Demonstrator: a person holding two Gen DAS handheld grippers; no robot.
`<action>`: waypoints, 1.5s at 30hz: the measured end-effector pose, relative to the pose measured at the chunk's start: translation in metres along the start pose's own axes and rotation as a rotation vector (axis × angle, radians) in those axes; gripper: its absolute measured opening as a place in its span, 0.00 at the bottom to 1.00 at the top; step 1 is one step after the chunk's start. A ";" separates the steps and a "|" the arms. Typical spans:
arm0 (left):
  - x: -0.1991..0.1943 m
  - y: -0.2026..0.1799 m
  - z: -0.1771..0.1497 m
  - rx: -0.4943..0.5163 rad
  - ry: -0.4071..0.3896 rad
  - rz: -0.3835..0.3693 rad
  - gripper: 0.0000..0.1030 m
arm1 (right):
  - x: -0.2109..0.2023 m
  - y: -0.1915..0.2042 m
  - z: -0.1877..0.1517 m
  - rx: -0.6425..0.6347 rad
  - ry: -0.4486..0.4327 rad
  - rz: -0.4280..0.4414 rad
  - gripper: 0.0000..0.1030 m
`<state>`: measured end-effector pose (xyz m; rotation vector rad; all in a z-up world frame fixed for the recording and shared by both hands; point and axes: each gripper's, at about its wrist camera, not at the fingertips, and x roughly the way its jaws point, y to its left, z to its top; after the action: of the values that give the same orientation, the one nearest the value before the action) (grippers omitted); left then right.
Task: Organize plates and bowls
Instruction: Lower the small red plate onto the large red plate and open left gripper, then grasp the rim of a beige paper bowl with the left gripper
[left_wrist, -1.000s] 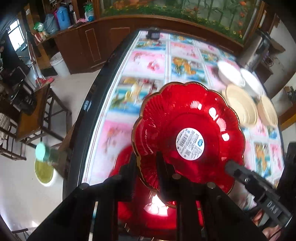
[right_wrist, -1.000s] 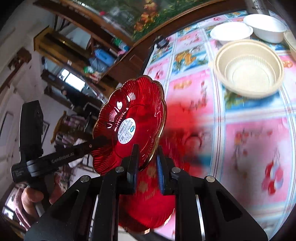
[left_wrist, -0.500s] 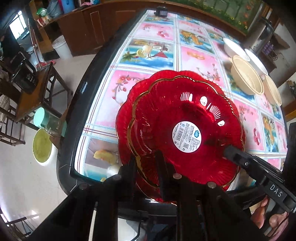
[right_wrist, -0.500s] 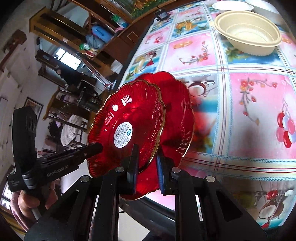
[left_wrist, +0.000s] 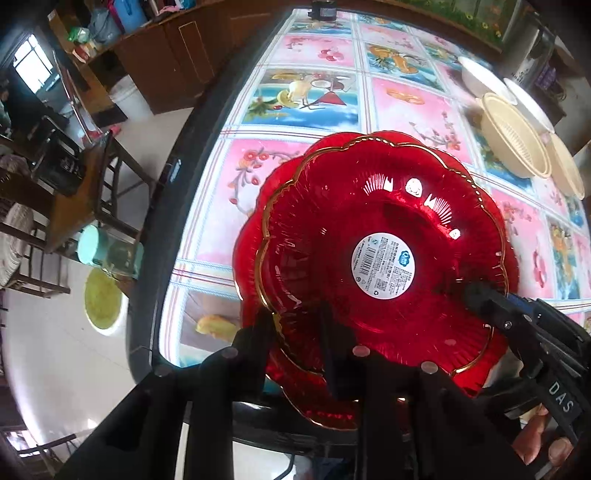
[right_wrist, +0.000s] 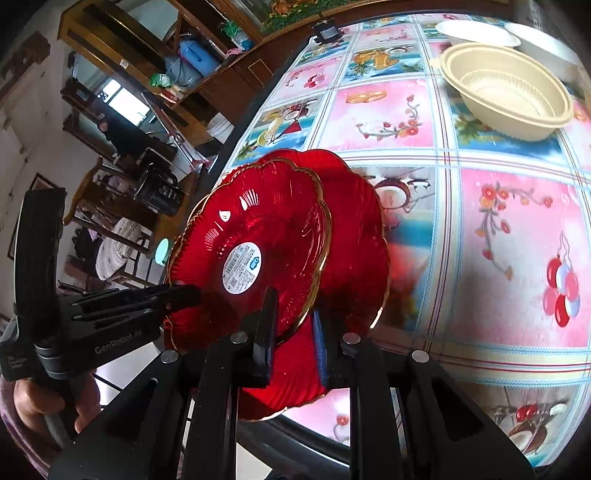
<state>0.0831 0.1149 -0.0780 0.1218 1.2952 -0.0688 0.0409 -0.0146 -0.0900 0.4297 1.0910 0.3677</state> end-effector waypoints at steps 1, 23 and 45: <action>0.000 0.000 0.001 0.001 0.003 0.002 0.25 | 0.001 0.001 0.001 -0.007 0.003 -0.009 0.16; -0.025 0.017 0.003 -0.021 -0.034 0.001 0.25 | -0.006 0.019 0.022 -0.193 0.179 -0.094 0.21; -0.080 -0.029 -0.018 -0.031 -0.199 -0.201 0.27 | -0.072 -0.054 0.038 0.000 -0.018 0.042 0.21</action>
<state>0.0410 0.0869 -0.0070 -0.0415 1.1055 -0.2269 0.0491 -0.1021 -0.0477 0.4561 1.0654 0.4003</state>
